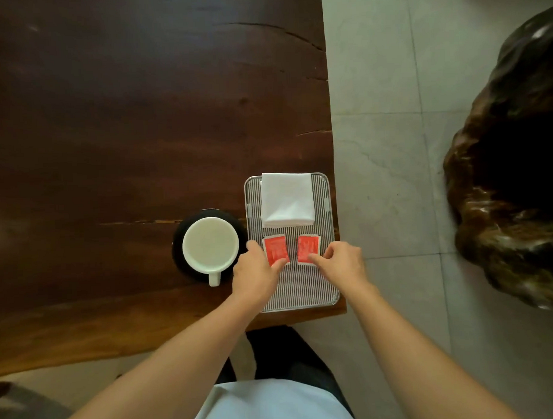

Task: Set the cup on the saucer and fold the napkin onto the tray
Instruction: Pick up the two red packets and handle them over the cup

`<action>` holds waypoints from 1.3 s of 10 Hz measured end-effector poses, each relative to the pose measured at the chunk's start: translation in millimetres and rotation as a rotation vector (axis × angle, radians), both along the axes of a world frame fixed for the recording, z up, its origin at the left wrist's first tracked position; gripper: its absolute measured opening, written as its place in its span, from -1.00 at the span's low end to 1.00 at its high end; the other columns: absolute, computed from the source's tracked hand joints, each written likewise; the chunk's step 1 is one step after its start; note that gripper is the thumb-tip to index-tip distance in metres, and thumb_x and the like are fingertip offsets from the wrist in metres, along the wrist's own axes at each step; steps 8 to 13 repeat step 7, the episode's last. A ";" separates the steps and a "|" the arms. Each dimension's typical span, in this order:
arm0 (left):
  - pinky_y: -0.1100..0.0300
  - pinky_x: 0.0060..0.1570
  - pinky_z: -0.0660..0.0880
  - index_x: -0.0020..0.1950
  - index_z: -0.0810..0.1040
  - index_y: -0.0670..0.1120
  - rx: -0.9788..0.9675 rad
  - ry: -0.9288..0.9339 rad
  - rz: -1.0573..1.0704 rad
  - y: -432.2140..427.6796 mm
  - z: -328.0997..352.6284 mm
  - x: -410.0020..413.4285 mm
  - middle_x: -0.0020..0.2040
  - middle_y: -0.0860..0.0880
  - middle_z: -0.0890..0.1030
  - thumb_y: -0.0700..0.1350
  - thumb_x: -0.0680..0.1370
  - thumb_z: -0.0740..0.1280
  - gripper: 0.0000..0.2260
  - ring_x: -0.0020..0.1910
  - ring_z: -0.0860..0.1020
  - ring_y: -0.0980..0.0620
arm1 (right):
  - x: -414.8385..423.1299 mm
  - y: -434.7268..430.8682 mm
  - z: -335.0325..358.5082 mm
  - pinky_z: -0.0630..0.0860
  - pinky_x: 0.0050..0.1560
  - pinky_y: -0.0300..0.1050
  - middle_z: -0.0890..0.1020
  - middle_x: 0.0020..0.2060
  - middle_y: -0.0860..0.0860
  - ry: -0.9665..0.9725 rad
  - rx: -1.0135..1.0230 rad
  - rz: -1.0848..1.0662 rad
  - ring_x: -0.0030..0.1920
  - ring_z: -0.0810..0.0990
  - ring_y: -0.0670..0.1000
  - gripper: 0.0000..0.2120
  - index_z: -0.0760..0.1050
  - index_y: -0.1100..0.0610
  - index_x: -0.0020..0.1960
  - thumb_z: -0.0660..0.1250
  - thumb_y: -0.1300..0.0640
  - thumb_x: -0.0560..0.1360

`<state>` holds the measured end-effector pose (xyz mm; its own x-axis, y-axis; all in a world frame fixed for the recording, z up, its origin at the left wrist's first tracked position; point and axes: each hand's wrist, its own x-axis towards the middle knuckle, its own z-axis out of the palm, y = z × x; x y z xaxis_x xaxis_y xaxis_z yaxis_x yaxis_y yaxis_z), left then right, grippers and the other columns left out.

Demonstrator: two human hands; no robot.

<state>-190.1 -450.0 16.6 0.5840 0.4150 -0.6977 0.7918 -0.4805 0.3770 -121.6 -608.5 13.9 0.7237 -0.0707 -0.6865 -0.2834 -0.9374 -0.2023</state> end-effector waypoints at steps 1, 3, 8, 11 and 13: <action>-0.06 -0.07 0.61 0.09 0.36 -0.02 0.012 -0.143 -0.111 -3.6 3.6 -5.5 -0.01 -0.04 0.62 0.06 0.51 0.47 -0.65 -0.03 0.64 -0.11 | -6.2 1.6 6.2 0.35 -0.38 -0.15 0.55 -0.29 -0.04 -0.074 0.018 0.056 -0.28 0.52 -0.04 -0.70 0.45 0.04 -0.25 0.45 -0.11 0.49; -0.06 -0.10 0.62 0.37 0.44 0.02 0.109 -0.268 -0.393 -6.4 0.2 -6.0 0.19 -0.07 0.44 -0.18 0.57 0.36 -0.62 -0.06 0.62 -0.17 | -21.8 7.5 -2.3 0.59 0.04 0.01 0.50 0.14 0.02 -0.231 0.167 0.336 0.12 0.53 0.08 -0.54 0.49 0.06 0.36 0.48 0.10 0.49; -0.05 -0.09 0.61 0.45 0.39 0.05 0.104 -0.293 -0.464 5.9 8.5 -13.9 0.22 -0.07 0.44 -0.28 0.55 0.32 -0.50 0.00 0.60 -0.16 | -19.0 5.1 10.4 0.56 -0.06 0.00 0.50 0.11 -0.01 -0.283 0.143 0.425 0.09 0.49 0.09 -0.61 0.50 -0.05 0.28 0.40 0.22 0.51; -0.05 -0.09 0.61 0.45 0.39 0.05 0.104 -0.293 -0.464 5.9 8.5 -13.9 0.22 -0.07 0.44 -0.28 0.55 0.32 -0.50 0.00 0.60 -0.16 | -19.0 5.1 10.4 0.56 -0.06 0.00 0.50 0.11 -0.01 -0.283 0.143 0.425 0.09 0.49 0.09 -0.61 0.50 -0.05 0.28 0.40 0.22 0.51; -0.05 -0.09 0.61 0.45 0.39 0.05 0.104 -0.293 -0.464 5.9 8.5 -13.9 0.22 -0.07 0.44 -0.28 0.55 0.32 -0.50 0.00 0.60 -0.16 | -19.0 5.1 10.4 0.56 -0.06 0.00 0.50 0.11 -0.01 -0.283 0.143 0.425 0.09 0.49 0.09 -0.61 0.50 -0.05 0.28 0.40 0.22 0.51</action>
